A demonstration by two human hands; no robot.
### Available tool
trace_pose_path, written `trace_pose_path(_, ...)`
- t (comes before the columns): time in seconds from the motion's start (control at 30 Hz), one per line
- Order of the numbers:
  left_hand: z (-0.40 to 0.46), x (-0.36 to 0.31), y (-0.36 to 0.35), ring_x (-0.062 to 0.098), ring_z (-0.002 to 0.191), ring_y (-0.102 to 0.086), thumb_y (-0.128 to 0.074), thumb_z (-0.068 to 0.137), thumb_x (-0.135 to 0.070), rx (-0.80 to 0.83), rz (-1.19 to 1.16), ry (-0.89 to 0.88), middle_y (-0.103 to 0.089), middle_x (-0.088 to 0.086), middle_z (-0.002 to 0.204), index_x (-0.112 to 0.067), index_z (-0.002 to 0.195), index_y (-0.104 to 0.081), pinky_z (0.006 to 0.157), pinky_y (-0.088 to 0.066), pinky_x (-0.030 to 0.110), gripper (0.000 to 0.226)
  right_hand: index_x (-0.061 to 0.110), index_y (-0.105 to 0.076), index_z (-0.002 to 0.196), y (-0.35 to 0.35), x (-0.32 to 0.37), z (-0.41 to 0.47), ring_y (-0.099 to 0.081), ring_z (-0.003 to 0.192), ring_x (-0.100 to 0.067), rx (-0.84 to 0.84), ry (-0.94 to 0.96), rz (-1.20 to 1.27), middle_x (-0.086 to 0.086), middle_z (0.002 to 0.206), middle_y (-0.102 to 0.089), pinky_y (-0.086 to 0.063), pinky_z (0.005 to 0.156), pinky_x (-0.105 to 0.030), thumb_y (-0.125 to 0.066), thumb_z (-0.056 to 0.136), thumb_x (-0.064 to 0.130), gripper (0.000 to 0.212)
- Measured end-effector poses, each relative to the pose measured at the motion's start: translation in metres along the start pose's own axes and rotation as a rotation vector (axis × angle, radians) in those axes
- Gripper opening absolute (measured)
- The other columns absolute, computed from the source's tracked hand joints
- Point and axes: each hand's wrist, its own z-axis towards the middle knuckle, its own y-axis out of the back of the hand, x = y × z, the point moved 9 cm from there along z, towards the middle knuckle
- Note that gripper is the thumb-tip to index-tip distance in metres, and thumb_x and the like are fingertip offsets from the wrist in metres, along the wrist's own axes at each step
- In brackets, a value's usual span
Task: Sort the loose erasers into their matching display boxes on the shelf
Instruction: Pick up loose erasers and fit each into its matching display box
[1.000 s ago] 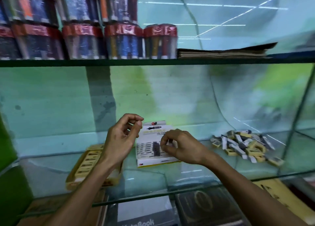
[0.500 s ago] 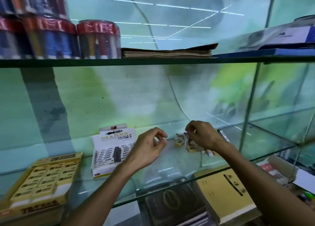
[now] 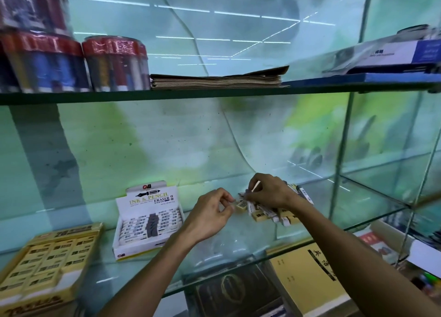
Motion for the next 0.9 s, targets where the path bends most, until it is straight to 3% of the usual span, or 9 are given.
trace_pose_path(0.17, -0.003, 0.008, 0.012, -0.008, 0.061, -0.053, -0.063, 0.092, -0.022, -0.034, -0.097, 0.064, -0.062, -0.009, 0.092, -0.022, 0.103, -0.062, 0.057, -0.039, 0.006, 0.011, 0.014, -0.065, 0.089, 0.008, 0.009, -0.006, -0.069, 0.073, -0.017, -0.041, 0.029, 0.452, -0.003, 0.080, -0.075, -0.054, 0.067, -0.031, -0.079, 0.080, 0.029, 0.021)
trace_pose_path(0.3, -0.005, 0.013, 0.023, 0.002, 0.069, -0.060, -0.067, 0.090, -0.034, -0.055, -0.196, 0.141, -0.066, -0.010, 0.091, -0.029, 0.104, -0.061, 0.062, -0.046, 0.017, 0.017, 0.001, -0.063, 0.097, 0.008, 0.031, -0.021, -0.062, 0.063, -0.014, 0.007, 0.078, 0.770, -0.011, 0.078, -0.073, -0.048, 0.060, -0.024, -0.075, 0.084, 0.018, 0.024)
trace_pose_path(0.43, -0.009, 0.014, 0.033, 0.009, 0.066, -0.066, -0.066, 0.091, -0.033, -0.059, -0.312, 0.167, -0.072, -0.002, 0.091, -0.024, 0.101, -0.063, 0.063, -0.047, 0.023, 0.014, 0.004, -0.063, 0.094, 0.000, 0.052, -0.027, -0.062, 0.072, -0.021, 0.053, 0.149, 0.945, -0.014, 0.083, -0.071, -0.046, 0.069, -0.033, -0.076, 0.082, 0.014, 0.021)
trace_pose_path(0.5, -0.012, 0.017, 0.038, 0.011, 0.063, -0.062, -0.065, 0.093, -0.021, -0.084, -0.444, 0.187, -0.073, 0.004, 0.088, -0.015, 0.101, -0.065, 0.061, -0.046, 0.024, 0.010, 0.008, -0.063, 0.094, -0.002, 0.061, -0.030, -0.060, 0.072, -0.021, 0.067, 0.179, 0.990, -0.014, 0.085, -0.072, -0.046, 0.068, -0.032, -0.075, 0.083, 0.014, 0.018)
trace_pose_path(0.63, -0.021, 0.029, 0.051, 0.017, 0.061, -0.058, -0.060, 0.095, -0.010, -0.108, -0.681, 0.242, -0.066, 0.008, 0.078, -0.003, 0.100, -0.067, 0.057, -0.044, 0.027, 0.011, 0.017, -0.063, 0.115, -0.001, 0.079, -0.040, -0.064, 0.077, -0.018, 0.091, 0.282, 0.886, -0.011, 0.095, -0.073, -0.050, 0.070, -0.030, -0.071, 0.087, 0.013, 0.029)
trace_pose_path(0.73, -0.027, 0.037, 0.064, 0.017, 0.063, -0.057, -0.059, 0.096, -0.010, -0.117, -0.671, 0.235, -0.065, 0.006, 0.076, -0.004, 0.099, -0.068, 0.058, -0.044, 0.026, 0.011, 0.021, -0.064, 0.119, -0.004, 0.094, -0.045, -0.067, 0.081, -0.014, 0.101, 0.345, 0.790, -0.005, 0.098, -0.074, -0.052, 0.073, -0.028, -0.069, 0.089, 0.011, 0.032)
trace_pose_path(0.9, -0.040, 0.044, 0.090, 0.010, 0.064, -0.060, -0.065, 0.093, -0.015, -0.169, -0.478, 0.193, -0.069, 0.007, 0.085, -0.018, 0.098, -0.070, 0.059, -0.046, 0.022, 0.008, 0.005, -0.069, 0.107, -0.012, 0.110, -0.044, -0.066, 0.077, -0.015, 0.073, 0.352, 0.805, -0.009, 0.092, -0.074, -0.051, 0.069, -0.027, -0.067, 0.090, 0.008, 0.018)
